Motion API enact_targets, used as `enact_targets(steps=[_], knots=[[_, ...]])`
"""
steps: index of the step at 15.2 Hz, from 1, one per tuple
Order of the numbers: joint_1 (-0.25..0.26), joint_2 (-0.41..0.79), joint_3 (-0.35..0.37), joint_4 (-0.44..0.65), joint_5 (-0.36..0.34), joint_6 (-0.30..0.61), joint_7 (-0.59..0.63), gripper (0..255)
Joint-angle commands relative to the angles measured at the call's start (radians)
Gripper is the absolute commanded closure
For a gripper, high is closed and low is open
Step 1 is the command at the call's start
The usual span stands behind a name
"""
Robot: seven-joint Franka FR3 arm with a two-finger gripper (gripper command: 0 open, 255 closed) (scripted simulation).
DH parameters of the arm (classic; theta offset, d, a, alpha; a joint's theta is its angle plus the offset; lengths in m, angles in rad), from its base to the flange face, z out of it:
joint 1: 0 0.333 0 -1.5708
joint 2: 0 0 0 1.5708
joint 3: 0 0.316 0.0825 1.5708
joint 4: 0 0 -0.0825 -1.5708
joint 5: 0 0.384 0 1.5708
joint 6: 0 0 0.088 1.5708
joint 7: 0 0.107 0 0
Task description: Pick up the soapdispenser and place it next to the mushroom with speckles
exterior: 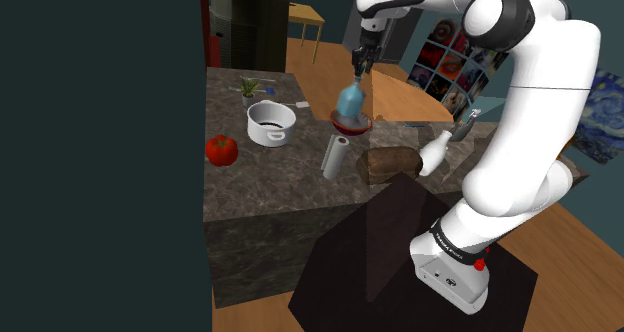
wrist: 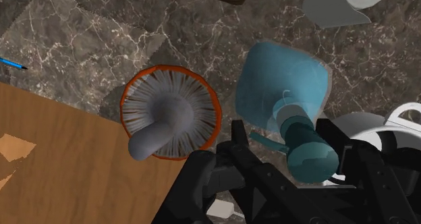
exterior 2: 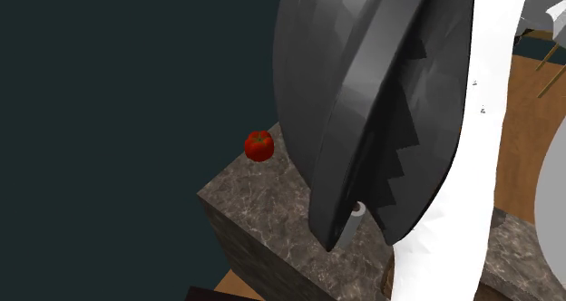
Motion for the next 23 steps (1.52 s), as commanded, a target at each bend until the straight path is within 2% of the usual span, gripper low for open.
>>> enact_targets(steps=[1,23], knots=[[-0.001,0.008,0.000,-0.016,0.000,0.025,0.001,255],[-0.003,0.121,-0.002,-0.142,-0.007,0.263,0.024,255]])
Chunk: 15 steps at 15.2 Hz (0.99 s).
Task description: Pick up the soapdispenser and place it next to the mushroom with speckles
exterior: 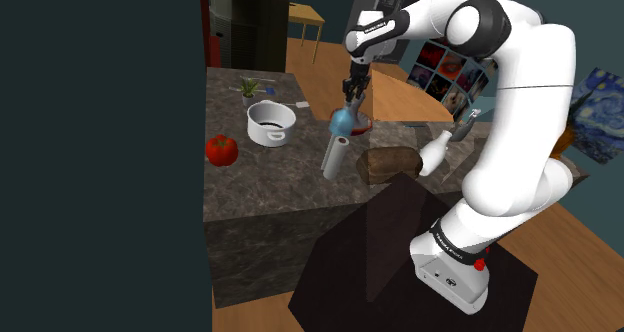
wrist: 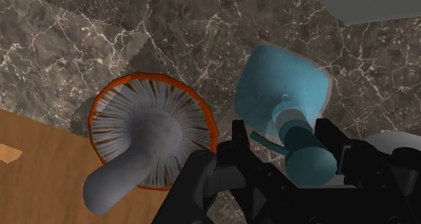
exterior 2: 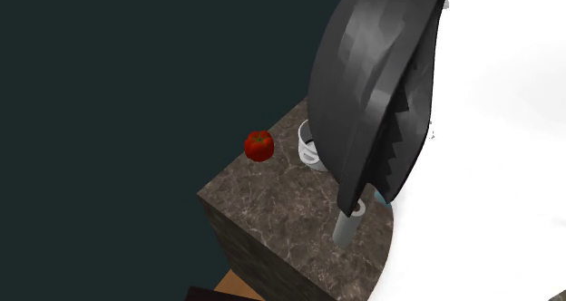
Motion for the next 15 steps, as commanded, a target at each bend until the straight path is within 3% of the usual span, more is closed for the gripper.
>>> enact_targets(steps=[1,15], knots=[[0.000,0.012,0.000,-0.009,-0.001,0.022,0.002,255],[-0.001,0.126,-0.002,-0.023,-0.005,0.150,0.016,255]])
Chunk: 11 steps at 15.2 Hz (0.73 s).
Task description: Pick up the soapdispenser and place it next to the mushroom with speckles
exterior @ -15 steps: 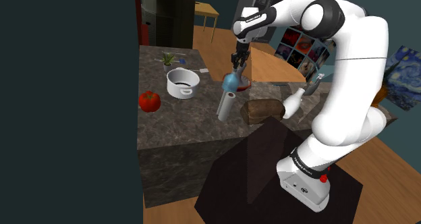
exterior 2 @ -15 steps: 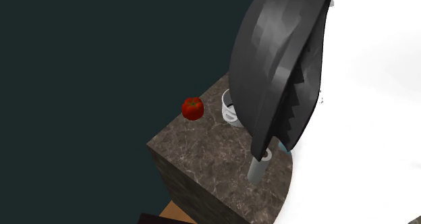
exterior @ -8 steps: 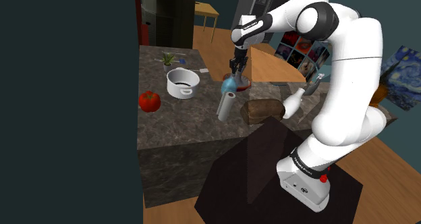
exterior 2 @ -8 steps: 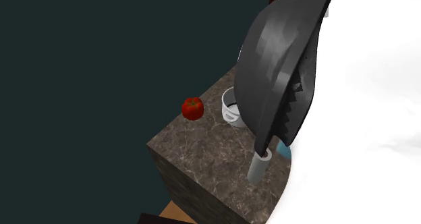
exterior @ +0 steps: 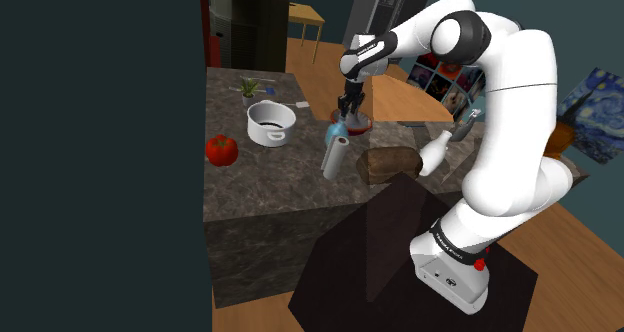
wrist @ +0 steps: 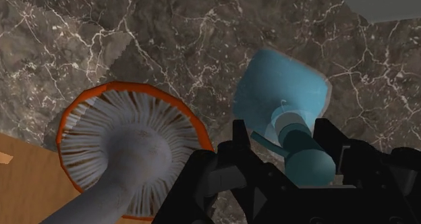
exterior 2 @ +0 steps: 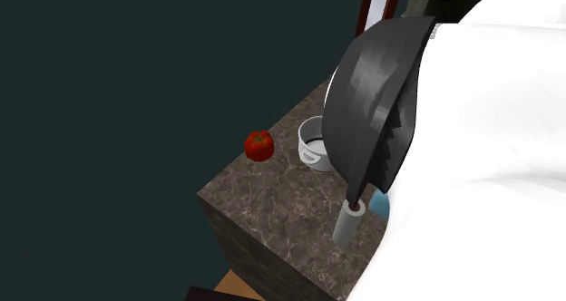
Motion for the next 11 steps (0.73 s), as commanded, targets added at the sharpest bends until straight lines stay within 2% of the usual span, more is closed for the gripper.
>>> enact_targets(steps=[1,10,11], knots=[[0.000,0.021,0.000,0.004,-0.001,0.018,0.003,255],[0.000,0.036,0.000,0.005,-0.001,0.031,0.004,255],[0.000,0.036,0.000,0.006,-0.001,0.031,0.004,0]])
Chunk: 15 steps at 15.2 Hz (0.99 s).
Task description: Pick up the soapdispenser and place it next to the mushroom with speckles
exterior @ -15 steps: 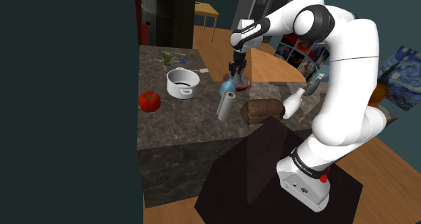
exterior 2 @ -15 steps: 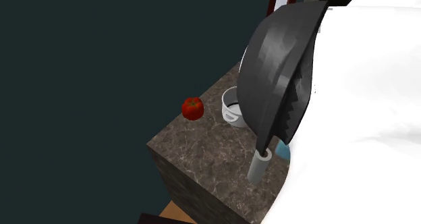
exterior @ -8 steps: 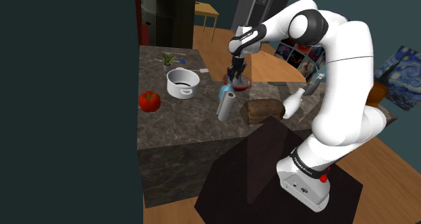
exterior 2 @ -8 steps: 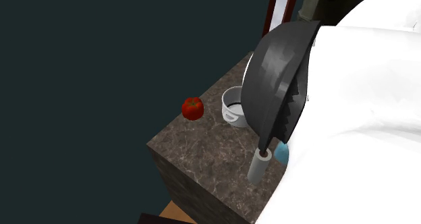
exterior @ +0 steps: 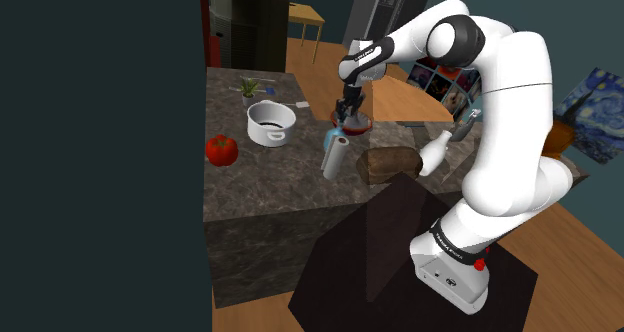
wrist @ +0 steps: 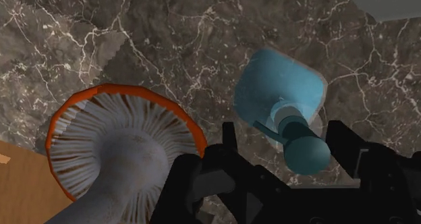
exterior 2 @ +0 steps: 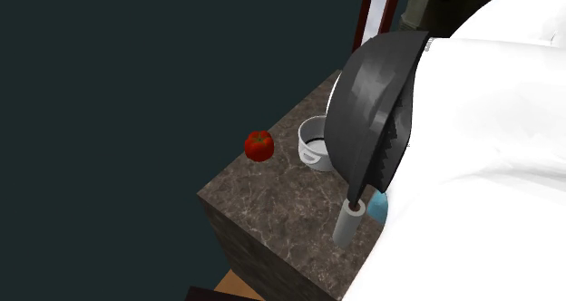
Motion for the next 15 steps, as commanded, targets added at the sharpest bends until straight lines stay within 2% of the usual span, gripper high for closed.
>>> enact_targets(steps=[1,5,9,15], knots=[[0.000,0.000,0.000,0.000,0.000,0.000,0.000,0],[0.000,0.000,0.000,0.000,0.000,0.000,0.000,0],[0.007,-0.075,0.003,0.013,0.003,-0.088,-0.002,0],[0.007,-0.075,0.003,0.013,0.003,-0.088,-0.002,0]])
